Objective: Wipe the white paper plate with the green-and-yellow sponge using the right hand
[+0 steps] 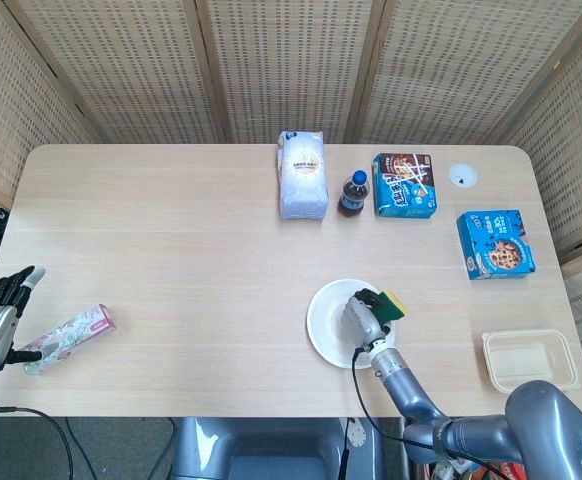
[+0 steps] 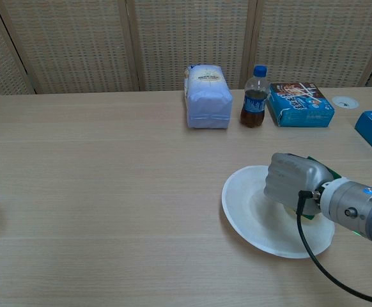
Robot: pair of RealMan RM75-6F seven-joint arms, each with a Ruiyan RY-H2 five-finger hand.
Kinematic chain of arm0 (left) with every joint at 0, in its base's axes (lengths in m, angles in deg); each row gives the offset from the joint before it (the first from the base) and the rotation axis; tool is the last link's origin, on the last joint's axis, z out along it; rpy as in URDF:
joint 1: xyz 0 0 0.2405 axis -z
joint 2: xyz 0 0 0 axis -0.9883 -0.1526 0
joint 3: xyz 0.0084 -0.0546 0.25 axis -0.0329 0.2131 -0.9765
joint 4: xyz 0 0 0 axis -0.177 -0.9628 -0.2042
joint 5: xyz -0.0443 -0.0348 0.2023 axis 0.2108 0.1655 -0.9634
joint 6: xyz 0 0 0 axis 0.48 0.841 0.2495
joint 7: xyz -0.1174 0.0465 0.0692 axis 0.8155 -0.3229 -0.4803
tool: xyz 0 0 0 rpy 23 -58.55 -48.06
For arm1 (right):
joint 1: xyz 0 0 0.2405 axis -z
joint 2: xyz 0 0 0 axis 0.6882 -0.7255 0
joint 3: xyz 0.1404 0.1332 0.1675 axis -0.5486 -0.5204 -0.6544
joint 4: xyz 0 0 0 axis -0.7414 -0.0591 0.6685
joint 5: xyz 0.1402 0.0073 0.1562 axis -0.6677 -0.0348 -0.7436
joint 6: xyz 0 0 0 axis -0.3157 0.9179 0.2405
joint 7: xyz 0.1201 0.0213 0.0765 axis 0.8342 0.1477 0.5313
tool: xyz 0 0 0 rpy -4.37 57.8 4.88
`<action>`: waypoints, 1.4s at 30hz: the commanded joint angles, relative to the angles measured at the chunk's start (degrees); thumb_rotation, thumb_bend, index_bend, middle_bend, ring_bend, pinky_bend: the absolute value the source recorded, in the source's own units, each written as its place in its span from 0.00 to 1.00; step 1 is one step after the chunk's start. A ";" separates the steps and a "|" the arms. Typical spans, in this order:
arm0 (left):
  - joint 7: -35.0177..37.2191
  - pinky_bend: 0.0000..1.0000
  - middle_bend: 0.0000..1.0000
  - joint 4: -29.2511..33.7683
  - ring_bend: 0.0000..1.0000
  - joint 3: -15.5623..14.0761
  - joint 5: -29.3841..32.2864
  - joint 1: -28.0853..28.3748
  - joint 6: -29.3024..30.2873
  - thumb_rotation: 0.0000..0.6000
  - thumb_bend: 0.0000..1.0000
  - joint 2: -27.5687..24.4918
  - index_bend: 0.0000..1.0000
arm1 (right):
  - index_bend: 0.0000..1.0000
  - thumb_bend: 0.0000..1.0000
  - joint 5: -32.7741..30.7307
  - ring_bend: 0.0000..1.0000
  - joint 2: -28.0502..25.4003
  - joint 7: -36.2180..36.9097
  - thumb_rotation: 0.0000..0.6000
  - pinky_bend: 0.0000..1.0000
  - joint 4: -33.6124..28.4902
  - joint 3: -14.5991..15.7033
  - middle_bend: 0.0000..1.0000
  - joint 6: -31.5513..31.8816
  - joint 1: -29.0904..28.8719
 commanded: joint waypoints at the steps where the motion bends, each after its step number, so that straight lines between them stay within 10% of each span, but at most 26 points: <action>1: 0.18 0.00 0.00 -0.01 0.00 -0.01 -0.09 0.00 0.02 1.00 0.00 -0.07 0.00 | 0.56 0.61 -0.17 0.51 -0.11 0.65 1.00 0.69 0.37 0.00 0.60 -0.42 -0.13; 28: 0.41 0.00 0.00 0.12 0.00 -0.24 -0.45 -0.04 0.25 1.00 0.00 -0.25 0.00 | 0.58 0.61 6.88 0.52 -2.39 0.08 1.00 0.69 -3.51 1.44 0.62 5.67 -1.02; 42: 1.27 0.00 0.00 -0.21 0.00 -0.05 -0.09 0.06 -0.01 1.00 0.00 -0.54 0.00 | 0.58 0.61 4.86 0.52 2.28 -2.73 1.00 0.69 4.41 2.11 0.62 2.47 -0.08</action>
